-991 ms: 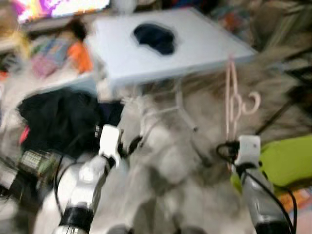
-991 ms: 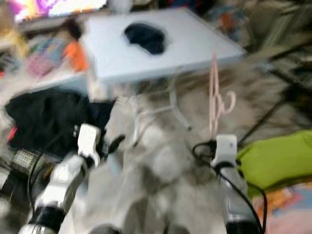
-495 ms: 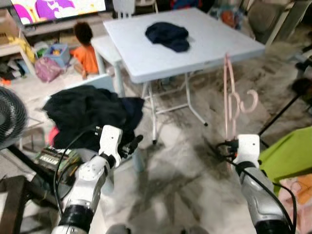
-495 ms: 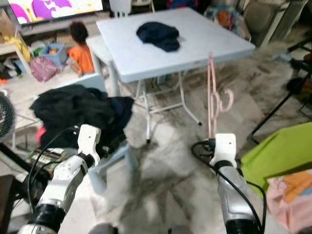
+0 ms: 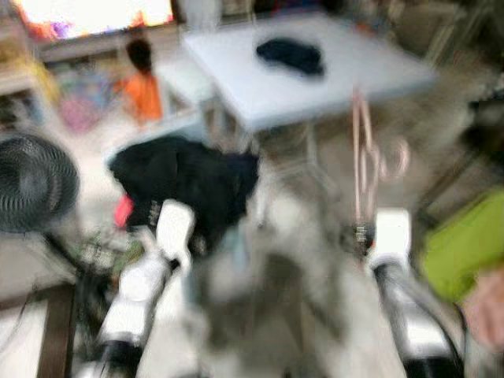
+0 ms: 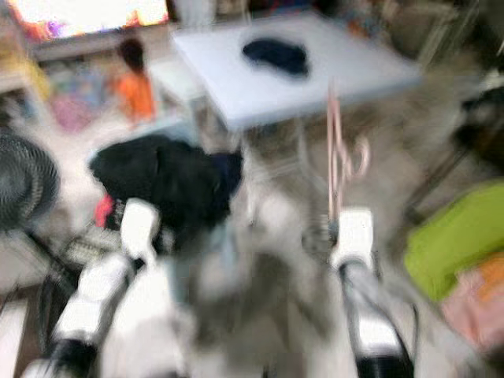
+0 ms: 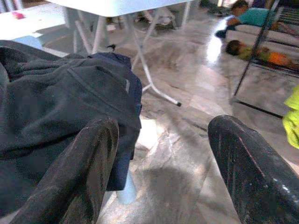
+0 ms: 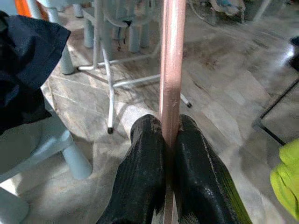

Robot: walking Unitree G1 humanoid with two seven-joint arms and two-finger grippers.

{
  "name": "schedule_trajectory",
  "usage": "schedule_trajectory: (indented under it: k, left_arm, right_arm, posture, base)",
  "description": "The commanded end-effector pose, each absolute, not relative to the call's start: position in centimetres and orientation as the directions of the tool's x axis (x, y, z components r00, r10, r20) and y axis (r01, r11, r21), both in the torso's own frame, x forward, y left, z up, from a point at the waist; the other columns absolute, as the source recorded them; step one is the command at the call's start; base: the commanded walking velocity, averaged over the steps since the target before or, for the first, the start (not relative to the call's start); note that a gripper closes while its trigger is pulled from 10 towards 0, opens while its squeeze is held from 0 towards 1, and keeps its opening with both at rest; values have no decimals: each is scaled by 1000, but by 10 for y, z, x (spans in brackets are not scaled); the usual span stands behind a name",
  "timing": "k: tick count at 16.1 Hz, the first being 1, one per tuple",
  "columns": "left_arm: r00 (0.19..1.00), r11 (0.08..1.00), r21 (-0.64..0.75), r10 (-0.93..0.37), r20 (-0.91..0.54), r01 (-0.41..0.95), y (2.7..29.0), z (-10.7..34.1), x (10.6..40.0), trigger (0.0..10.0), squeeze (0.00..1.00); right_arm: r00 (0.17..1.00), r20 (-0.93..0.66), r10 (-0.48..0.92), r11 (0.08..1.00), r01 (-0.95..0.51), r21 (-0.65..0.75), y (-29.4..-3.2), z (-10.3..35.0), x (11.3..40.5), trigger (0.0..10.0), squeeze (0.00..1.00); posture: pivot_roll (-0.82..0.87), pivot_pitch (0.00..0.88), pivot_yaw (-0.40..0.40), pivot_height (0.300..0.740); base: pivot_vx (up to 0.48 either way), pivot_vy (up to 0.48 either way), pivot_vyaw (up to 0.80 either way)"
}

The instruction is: Hang hanger

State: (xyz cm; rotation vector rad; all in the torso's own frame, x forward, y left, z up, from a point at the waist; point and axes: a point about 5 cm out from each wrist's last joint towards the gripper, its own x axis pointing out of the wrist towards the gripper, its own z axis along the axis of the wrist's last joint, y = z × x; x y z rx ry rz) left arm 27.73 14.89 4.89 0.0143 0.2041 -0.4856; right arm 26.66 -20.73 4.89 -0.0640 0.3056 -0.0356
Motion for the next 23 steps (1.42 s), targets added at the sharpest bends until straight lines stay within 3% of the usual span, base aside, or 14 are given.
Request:
schedule_trajectory:
  k: [1, 12, 23]
  left_arm:
    - [863, 877, -32, -477, -166, 479, 146, 56, 281, 10000, 0]
    - [837, 854, -48, -517, -179, 517, 140, 53, 278, 10000, 0]
    - [824, 850, -53, -522, -221, 524, 137, 48, 279, 10000, 0]
  right_arm:
    - [960, -275, -54, 996, 32, -83, -211, 56, 272, 10000, 0]
    - [959, -280, -46, 996, 24, -81, -207, 55, 272, 10000, 0]
    - [954, -294, -52, 995, 26, -92, -204, 52, 273, 10000, 0]
  posture:
    - [-81, 0, -6, 740]
    - [-81, 0, -7, 740]
    - [-81, 0, -6, 740]
  base:
    - [461, 0, -481]
    - [476, 0, -447]
    - [443, 56, -703]
